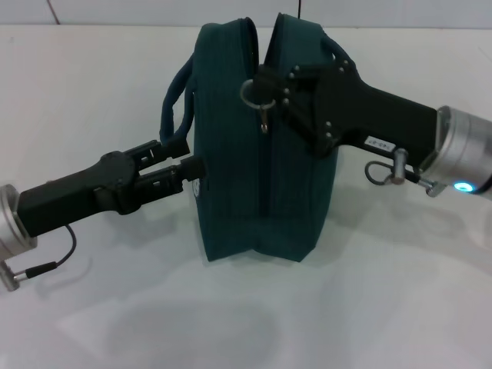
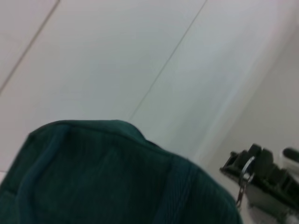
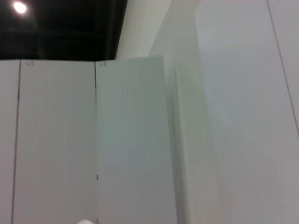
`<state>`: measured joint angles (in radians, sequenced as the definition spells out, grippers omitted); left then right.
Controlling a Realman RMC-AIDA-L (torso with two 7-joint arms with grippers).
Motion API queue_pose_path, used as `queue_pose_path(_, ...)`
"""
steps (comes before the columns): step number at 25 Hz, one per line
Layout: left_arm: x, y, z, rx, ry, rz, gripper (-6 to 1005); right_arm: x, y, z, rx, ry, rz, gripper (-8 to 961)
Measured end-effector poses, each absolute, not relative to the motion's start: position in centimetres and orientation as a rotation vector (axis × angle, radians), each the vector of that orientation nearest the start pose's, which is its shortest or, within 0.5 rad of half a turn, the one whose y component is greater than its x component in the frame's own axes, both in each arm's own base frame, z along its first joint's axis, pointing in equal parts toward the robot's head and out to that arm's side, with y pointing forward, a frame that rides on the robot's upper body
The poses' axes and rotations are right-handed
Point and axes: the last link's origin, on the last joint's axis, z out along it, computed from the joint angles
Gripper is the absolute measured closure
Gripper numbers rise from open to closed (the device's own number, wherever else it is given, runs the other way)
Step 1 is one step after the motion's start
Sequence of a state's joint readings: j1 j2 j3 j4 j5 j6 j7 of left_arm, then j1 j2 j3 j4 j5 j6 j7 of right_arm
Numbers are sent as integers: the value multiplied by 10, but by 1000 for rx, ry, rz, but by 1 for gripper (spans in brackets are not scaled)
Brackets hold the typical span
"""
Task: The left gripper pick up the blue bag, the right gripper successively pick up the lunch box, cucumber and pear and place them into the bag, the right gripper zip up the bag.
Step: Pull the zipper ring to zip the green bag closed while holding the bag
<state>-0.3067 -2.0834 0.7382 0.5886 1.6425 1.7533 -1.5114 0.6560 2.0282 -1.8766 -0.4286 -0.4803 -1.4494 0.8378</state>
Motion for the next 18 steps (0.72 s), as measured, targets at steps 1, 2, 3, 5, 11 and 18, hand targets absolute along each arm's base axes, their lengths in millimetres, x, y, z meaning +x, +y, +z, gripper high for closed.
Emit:
queue_pose_path(1,-282,265,13,-2477,-976,-1249,297,136,335,-54,-2562,81,1423,937)
queue_pose_path(2,-282,265,12,-2479,-968,-1249,301,133,337,-55,-2563,75,1417,937)
queue_pose_path(3,-281,266,11,-2481,-963,-1250,305,132,338,-55,-2563,72,1411,937)
queue_pose_path(5,-279,268,7,-2487,-953,-1250,312,131,340,-55,-2565,67,1405,937)
queue_pose_path(11,-270,279,0,-2504,-959,-1272,334,131,342,-56,-2564,72,1386,937)
queue_pose_path(18,-264,288,-4,-2517,-926,-1252,359,131,343,-56,-2563,72,1380,937)
